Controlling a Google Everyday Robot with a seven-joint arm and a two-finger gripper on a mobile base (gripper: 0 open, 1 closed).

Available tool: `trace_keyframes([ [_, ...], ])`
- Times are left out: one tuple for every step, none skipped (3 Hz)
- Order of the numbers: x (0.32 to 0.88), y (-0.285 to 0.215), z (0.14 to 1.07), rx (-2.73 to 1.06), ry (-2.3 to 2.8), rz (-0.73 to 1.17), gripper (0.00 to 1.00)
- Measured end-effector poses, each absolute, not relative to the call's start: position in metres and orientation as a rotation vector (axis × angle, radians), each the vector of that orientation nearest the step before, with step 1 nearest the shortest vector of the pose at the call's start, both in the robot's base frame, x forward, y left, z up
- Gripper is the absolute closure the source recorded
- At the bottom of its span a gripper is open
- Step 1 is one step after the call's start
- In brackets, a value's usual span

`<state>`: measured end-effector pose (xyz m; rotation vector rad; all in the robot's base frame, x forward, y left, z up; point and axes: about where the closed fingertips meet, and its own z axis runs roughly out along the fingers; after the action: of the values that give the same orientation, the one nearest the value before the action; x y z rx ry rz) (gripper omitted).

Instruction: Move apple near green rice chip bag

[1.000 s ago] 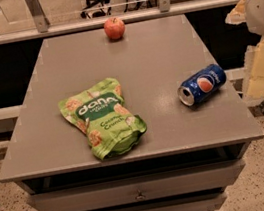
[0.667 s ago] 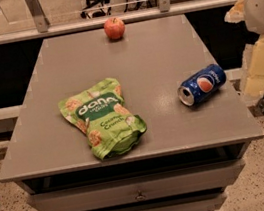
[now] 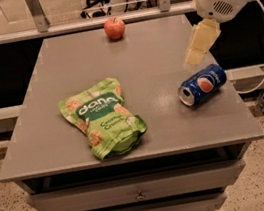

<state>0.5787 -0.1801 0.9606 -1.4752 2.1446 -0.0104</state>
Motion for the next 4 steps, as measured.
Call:
trace_keyframes([
  [0.579, -0.180, 0.961, -1.475, 2.145, -0.010, 0.00],
  [0.601, -0.172, 0.952, -1.431, 2.115, 0.030, 0.00],
  [0.660, -0.148, 0.929, -1.315, 2.052, 0.127, 0.00],
  [0.710, -0.130, 0.914, -1.232, 1.987, 0.196, 0.00],
])
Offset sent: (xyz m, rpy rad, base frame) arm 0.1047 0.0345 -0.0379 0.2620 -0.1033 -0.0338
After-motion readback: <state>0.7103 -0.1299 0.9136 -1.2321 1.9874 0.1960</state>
